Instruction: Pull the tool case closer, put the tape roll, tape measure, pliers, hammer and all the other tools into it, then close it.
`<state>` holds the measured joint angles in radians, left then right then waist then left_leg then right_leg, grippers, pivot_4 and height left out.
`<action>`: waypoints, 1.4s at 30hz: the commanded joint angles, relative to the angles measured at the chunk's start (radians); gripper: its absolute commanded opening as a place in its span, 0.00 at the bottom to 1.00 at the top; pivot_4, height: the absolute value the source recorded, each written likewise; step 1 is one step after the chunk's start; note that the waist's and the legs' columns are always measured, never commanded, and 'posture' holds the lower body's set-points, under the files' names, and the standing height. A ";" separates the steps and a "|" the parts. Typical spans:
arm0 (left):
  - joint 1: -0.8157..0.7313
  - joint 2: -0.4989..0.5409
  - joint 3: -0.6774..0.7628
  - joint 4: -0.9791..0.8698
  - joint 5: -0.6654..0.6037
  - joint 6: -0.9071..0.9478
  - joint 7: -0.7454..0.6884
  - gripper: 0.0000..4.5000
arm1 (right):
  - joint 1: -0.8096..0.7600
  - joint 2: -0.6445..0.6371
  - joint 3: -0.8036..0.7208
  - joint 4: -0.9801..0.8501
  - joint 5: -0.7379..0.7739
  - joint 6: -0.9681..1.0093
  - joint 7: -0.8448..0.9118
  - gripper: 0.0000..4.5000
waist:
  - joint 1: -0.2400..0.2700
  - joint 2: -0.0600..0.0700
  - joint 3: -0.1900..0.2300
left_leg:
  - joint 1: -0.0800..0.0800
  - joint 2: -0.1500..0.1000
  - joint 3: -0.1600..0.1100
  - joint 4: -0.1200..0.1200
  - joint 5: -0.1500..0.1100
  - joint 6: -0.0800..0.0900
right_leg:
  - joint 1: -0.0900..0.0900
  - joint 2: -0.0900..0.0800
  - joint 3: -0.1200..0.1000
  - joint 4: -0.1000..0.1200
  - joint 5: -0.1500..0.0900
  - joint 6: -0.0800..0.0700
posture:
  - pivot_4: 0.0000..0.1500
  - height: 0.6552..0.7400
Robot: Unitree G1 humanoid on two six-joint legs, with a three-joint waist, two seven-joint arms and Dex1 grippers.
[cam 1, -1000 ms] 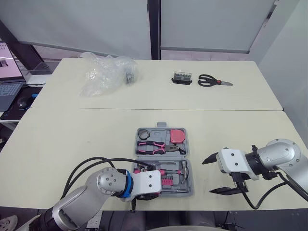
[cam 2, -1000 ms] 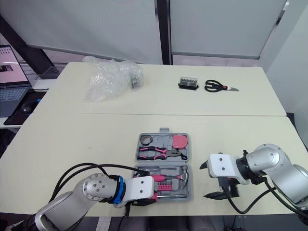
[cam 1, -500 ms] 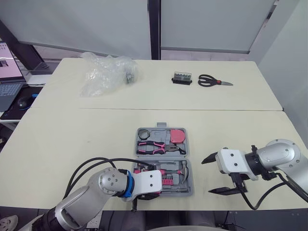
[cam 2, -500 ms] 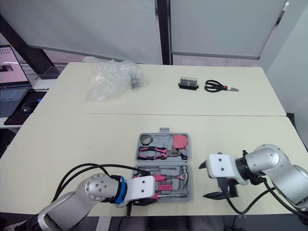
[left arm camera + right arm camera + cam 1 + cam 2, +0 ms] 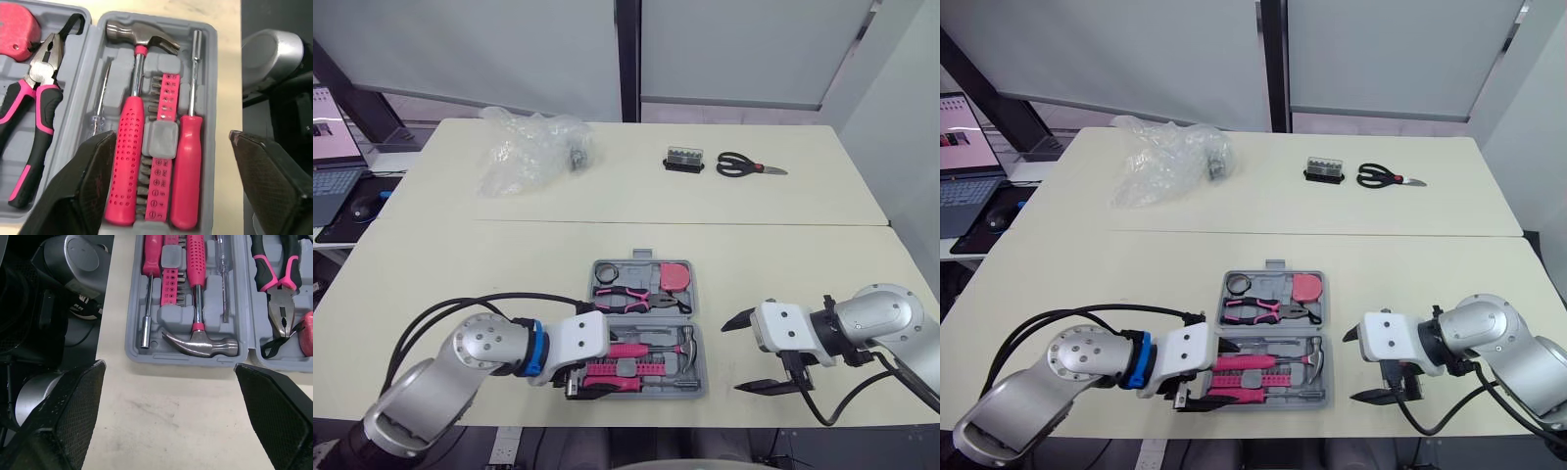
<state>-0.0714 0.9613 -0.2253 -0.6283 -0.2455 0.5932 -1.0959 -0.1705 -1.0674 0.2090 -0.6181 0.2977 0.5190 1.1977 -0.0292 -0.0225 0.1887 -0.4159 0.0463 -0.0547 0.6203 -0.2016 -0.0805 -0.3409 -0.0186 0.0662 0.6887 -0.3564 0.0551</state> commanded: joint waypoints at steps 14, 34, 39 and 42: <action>0.021 -0.081 -0.202 0.151 0.189 -0.183 0.018 0.01 | -0.029 0.039 0.007 -0.015 -0.003 0.008 -0.027 1.00 | 0.000 0.000 0.000 | -0.001 0.000 0.000 0.004 0.000 0.000 | 0.000 0.001 0.000 0.002 0.000 0.000 | 1.00 1.00; 0.154 -0.085 0.301 0.199 -0.155 -0.231 0.012 0.00 | -0.069 0.165 -0.045 0.145 -0.015 -0.065 -0.112 0.91 | -0.002 0.002 -0.001 | 0.000 0.001 0.000 0.005 0.000 0.000 | 0.000 0.001 0.000 0.005 0.000 0.000 | 1.00 1.00; 0.115 -0.122 0.327 0.468 -0.086 -0.368 0.026 0.00 | -0.071 0.206 0.011 0.299 -0.125 -0.172 -0.146 0.56 | -0.002 0.002 -0.001 | 0.000 0.000 0.000 0.005 0.000 0.000 | -0.001 0.000 0.000 0.005 0.000 0.000 | 1.00 1.00; 0.076 -0.161 0.290 0.601 -0.043 -0.431 0.038 0.00 | -0.088 0.253 0.051 0.392 -0.186 -0.214 -0.175 0.40 | -0.002 0.002 -0.001 | -0.001 0.000 0.001 0.004 0.000 0.000 | -0.002 0.000 0.001 0.006 0.000 0.000 | 1.00 1.00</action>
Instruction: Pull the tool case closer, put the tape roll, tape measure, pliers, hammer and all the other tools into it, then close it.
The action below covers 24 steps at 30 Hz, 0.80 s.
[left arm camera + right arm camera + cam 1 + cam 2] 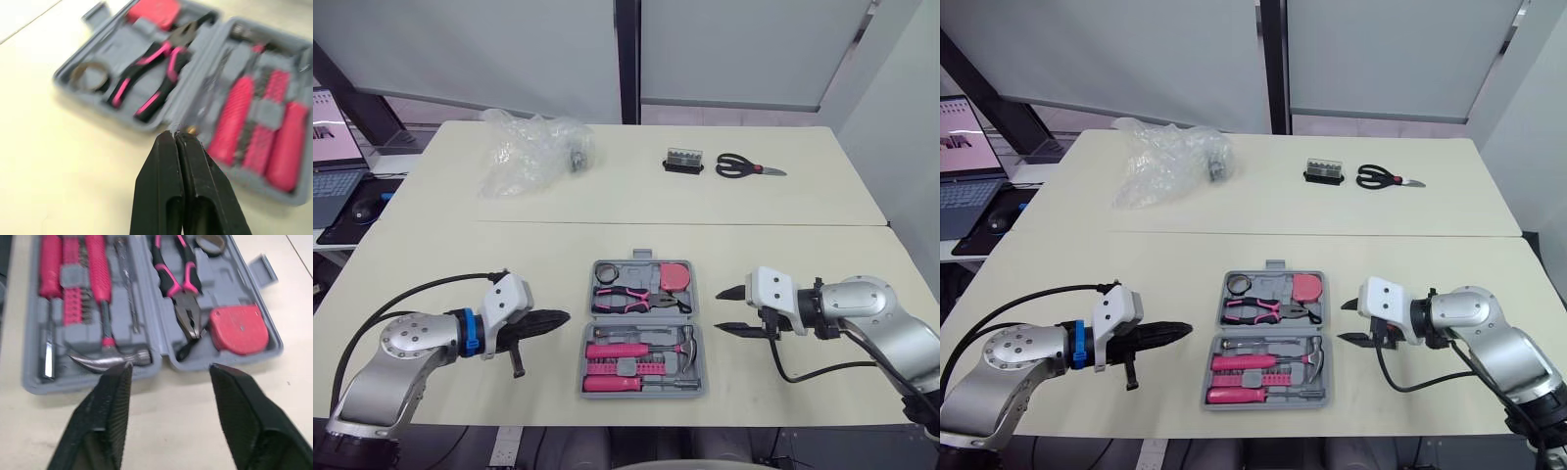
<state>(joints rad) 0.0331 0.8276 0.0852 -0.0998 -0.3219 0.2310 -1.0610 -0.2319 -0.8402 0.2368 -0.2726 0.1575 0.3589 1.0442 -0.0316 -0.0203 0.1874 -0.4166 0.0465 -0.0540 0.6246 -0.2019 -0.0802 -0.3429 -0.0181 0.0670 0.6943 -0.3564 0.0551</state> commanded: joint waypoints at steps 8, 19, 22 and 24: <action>-0.147 -0.108 -0.124 0.223 0.118 -0.138 -0.004 0.00 | -0.071 0.129 0.114 0.200 -0.147 -0.110 -0.036 0.00 | 0.000 0.000 0.000 | 0.000 0.000 0.000 0.001 0.000 0.000 | -0.001 0.000 0.000 0.003 0.000 0.000 | 1.00 1.00; -0.196 -0.142 -0.215 0.257 0.191 -0.161 0.004 0.00 | -0.097 0.224 0.163 0.277 -0.208 -0.132 -0.040 0.00 | -0.001 0.000 0.000 | 0.000 0.000 0.000 0.001 0.000 0.000 | -0.001 0.001 0.000 0.003 0.000 0.000 | 1.00 1.00; -0.206 -0.155 -0.231 0.286 0.216 -0.184 0.014 0.00 | -0.090 0.235 0.167 0.264 -0.210 -0.128 -0.034 0.00 | -0.001 0.000 0.000 | 0.000 0.000 0.000 0.001 0.000 0.000 | -0.001 0.001 0.000 0.003 0.000 0.000 | 1.00 1.00; -0.215 -0.166 -0.234 0.307 0.224 -0.199 0.021 0.00 | -0.087 0.238 0.168 0.259 -0.211 -0.126 -0.033 0.00 | -0.001 0.000 0.000 | 0.000 0.000 0.000 0.001 0.000 0.000 | -0.001 0.001 0.000 0.003 0.000 0.000 | 1.00 1.00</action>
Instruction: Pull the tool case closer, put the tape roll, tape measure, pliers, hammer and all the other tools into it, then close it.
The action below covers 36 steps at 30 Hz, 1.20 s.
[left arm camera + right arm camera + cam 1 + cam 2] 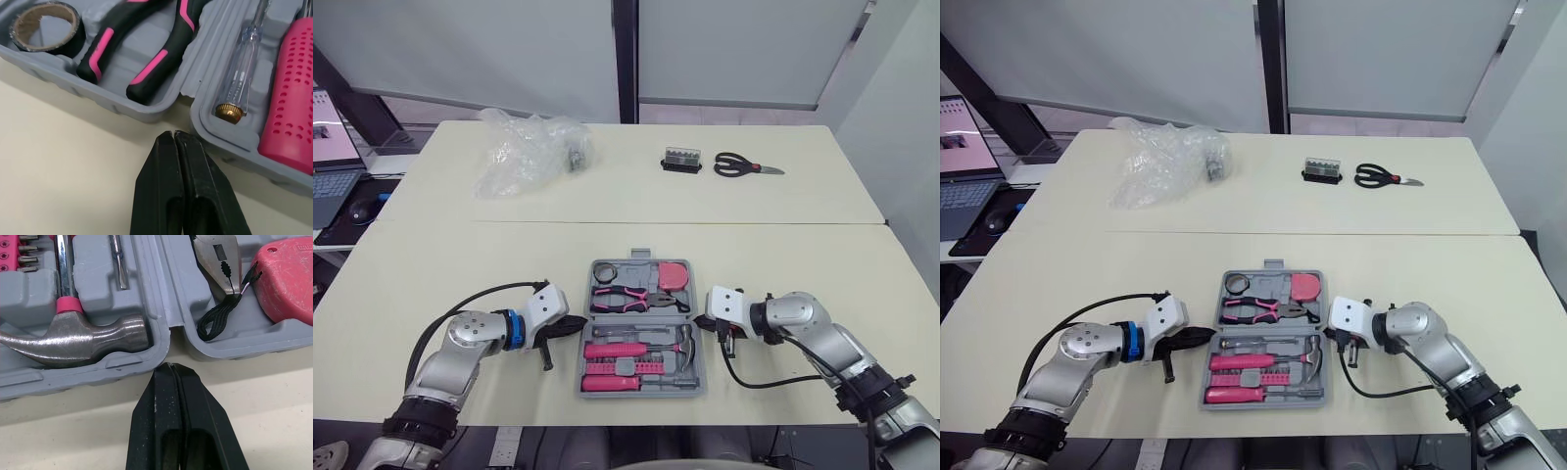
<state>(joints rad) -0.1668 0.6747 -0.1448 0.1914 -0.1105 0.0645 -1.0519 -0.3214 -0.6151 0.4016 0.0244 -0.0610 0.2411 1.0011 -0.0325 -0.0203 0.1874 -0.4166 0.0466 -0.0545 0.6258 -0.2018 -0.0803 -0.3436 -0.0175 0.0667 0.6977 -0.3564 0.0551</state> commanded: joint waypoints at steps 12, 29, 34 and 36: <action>-0.033 -0.033 -0.019 0.006 0.019 -0.047 -0.002 0.00 | 0.007 0.031 0.030 -0.079 0.019 -0.001 0.040 0.00 | 0.000 0.000 0.000 | 0.000 0.000 0.000 0.000 0.000 0.000 | 0.000 0.000 0.000 0.000 0.000 0.000 | 1.00 1.00; 0.099 -0.012 -0.030 -0.184 0.011 0.049 -0.004 0.00 | 0.059 0.007 0.032 -0.146 0.009 0.020 0.062 0.00 | 0.000 0.000 0.000 | 0.000 0.000 0.000 0.000 0.000 0.000 | 0.000 0.000 0.000 0.000 0.000 0.000 | 1.00 1.00; 0.121 -0.012 -0.025 -0.193 0.022 0.050 0.019 0.00 | 0.067 0.002 0.038 -0.160 0.009 0.032 0.070 0.00 | 0.000 0.000 0.000 | 0.000 0.000 0.000 0.000 0.000 0.000 | 0.000 0.000 0.000 0.000 0.000 0.000 | 1.00 1.00; 0.122 -0.011 -0.025 -0.193 0.023 0.051 0.022 0.00 | 0.069 0.003 0.041 -0.165 0.011 0.040 0.074 0.00 | 0.000 0.000 0.000 | 0.000 0.000 0.000 0.000 0.000 0.000 | 0.001 0.000 0.000 0.000 0.000 0.000 | 1.00 1.00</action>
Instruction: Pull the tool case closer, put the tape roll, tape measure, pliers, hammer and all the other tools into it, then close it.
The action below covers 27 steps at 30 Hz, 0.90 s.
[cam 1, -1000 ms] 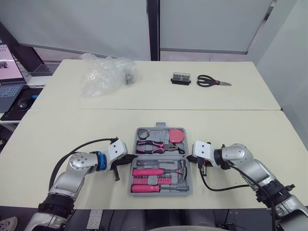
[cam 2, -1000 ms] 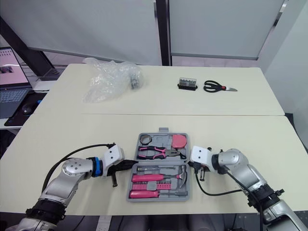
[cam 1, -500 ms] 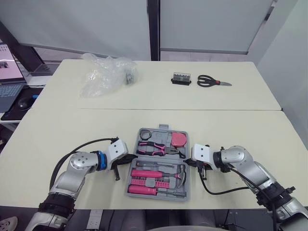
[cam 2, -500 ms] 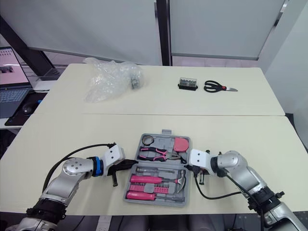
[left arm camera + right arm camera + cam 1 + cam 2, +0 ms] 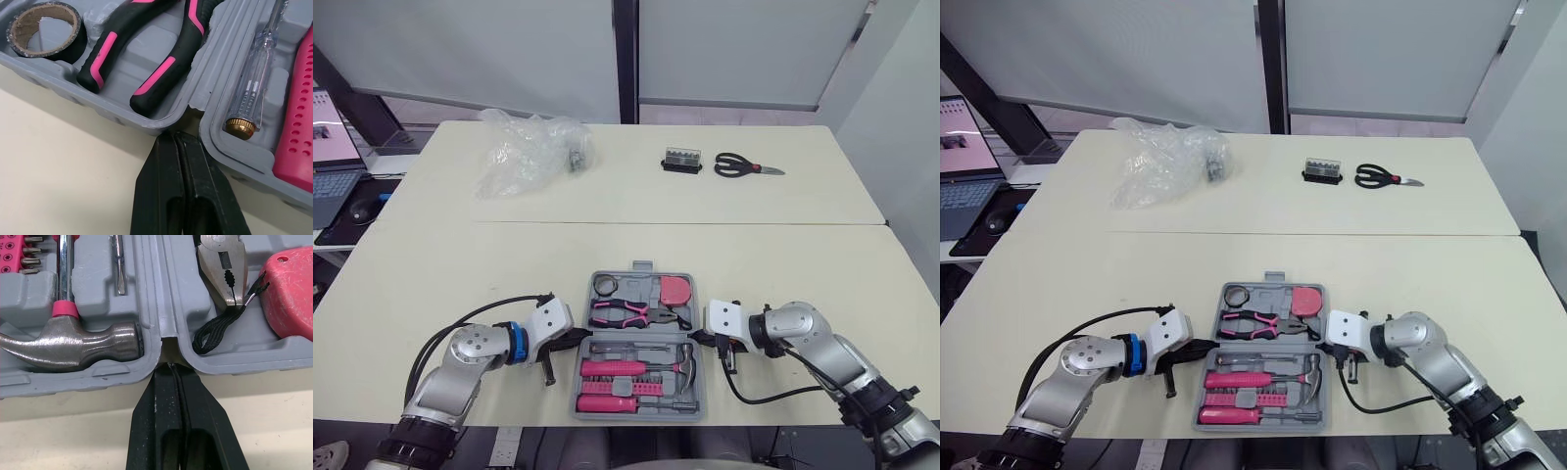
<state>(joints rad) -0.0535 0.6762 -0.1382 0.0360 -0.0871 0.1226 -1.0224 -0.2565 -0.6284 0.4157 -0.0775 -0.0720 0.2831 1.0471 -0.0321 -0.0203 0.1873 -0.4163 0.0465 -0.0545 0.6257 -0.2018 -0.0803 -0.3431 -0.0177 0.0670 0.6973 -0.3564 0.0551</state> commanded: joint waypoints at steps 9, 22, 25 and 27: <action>0.049 0.007 -0.031 -0.076 -0.009 0.015 -0.012 0.00 | 0.014 0.020 0.026 -0.068 0.012 -0.005 0.018 0.00 | -0.002 0.000 0.000 | 0.000 0.000 0.000 0.000 0.000 0.000 | 0.000 0.000 0.000 0.000 0.000 0.000 | 1.00 1.00; 0.045 0.008 -0.014 -0.059 0.009 0.011 0.010 0.00 | 0.008 0.029 0.025 -0.066 0.009 -0.002 0.019 0.00 | -0.001 0.000 0.000 | 0.000 0.000 0.000 0.000 0.000 0.000 | 0.000 0.000 0.000 0.000 0.000 0.000 | 1.00 1.00; 0.039 0.005 -0.013 -0.055 0.011 0.011 0.010 0.00 | 0.008 0.027 0.022 -0.066 0.010 0.000 0.023 0.00 | -0.001 0.000 0.000 | 0.001 0.000 0.000 0.000 0.000 0.000 | 0.000 0.000 0.000 0.000 0.000 0.000 | 1.00 1.00; 0.039 0.007 -0.010 -0.055 0.011 0.011 0.009 0.00 | 0.008 0.023 0.019 -0.068 0.011 0.002 0.024 0.00 | -0.001 0.000 0.000 | 0.001 0.000 0.000 0.000 0.000 0.000 | 0.000 0.000 0.000 0.000 0.000 0.000 | 1.00 1.00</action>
<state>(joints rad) -0.0134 0.6880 -0.1231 -0.0118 -0.0815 0.1414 -1.0130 -0.2463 -0.6197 0.4165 -0.0968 -0.0828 0.2970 1.0497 -0.0332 -0.0202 0.1872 -0.4157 0.0466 -0.0544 0.6254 -0.2018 -0.0803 -0.3429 -0.0176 0.0671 0.6972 -0.3564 0.0551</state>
